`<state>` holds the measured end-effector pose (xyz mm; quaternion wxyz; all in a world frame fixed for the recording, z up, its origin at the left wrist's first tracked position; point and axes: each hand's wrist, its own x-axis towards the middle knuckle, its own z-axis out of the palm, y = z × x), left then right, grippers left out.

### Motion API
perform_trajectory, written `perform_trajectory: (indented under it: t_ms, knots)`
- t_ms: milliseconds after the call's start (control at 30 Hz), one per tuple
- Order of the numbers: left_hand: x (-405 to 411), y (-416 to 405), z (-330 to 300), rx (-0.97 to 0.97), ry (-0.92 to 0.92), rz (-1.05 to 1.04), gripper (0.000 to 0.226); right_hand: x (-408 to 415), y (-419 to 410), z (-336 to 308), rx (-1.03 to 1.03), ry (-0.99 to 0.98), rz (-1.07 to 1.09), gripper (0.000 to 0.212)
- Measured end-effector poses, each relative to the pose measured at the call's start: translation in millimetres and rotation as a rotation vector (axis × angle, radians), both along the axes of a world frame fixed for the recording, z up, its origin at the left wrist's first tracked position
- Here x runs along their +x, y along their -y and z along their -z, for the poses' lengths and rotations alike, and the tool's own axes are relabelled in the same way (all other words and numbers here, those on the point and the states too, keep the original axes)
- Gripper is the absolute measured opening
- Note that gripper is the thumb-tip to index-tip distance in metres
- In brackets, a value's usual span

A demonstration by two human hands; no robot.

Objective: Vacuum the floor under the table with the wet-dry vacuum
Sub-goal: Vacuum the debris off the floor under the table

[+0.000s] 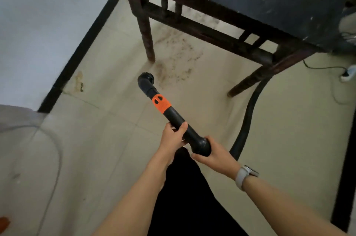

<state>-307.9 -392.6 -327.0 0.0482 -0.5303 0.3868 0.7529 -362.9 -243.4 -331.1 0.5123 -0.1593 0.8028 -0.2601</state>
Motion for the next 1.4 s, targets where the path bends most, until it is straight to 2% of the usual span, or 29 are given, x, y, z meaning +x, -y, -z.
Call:
perform_trajectory:
  t_ms: [100,233,333,500,600,700,833,967,1033,1133,1233,1300,1400]
  knots:
    - [-11.5,17.3,18.5,0.053,0.023,0.162,0.024,12.2,5.4,19.1,0.045,-0.001,0.150,0.051]
    - [-34.7,51.8,62.4,0.178,0.028,0.222,0.026,16.6,22.3,49.5,0.097,0.023,0.264,0.048]
    - [-53.0,82.9,114.8,0.238,0.058,0.221,0.032,9.6,42.6,88.4,0.125,0.030,0.264,0.049]
    - [-78.9,127.1,211.6,0.230,0.100,0.321,0.031,-18.8,81.3,182.9,0.188,0.023,0.183,0.048]
    - [-92.7,148.0,270.0,0.195,0.102,0.372,0.030,-24.0,112.8,245.9,0.218,-0.058,0.113,0.045]
    - [-104.7,156.6,324.5,0.154,0.095,0.479,0.024,-22.7,155.7,307.0,0.229,-0.262,0.149,0.033]
    - [-113.2,159.5,399.6,-0.084,0.043,0.752,0.019,-31.8,199.4,387.9,0.300,-0.420,0.324,0.031]
    - [-124.4,181.4,468.0,-0.392,-0.050,1.106,0.032,-44.2,200.6,460.1,0.338,-0.501,0.486,0.033]
    - [-127.3,199.3,503.0,-0.560,-0.022,1.288,0.037,-53.1,188.6,484.4,0.355,-0.531,0.591,0.037]
    - [-129.7,231.0,556.2,-0.867,0.074,1.477,0.050,-65.4,163.6,507.7,0.273,-0.519,0.731,0.040]
    - [-125.6,256.6,588.0,-1.105,0.159,1.483,0.059,-70.3,142.5,518.0,0.183,-0.477,0.784,0.030]
    - [-119.2,268.5,603.8,-1.144,0.180,1.473,0.067,-68.8,134.3,522.5,0.156,-0.426,0.758,0.022]
    - [-113.6,283.8,623.5,-1.148,0.200,1.576,0.078,-68.9,135.9,525.1,0.170,-0.401,0.780,0.020]
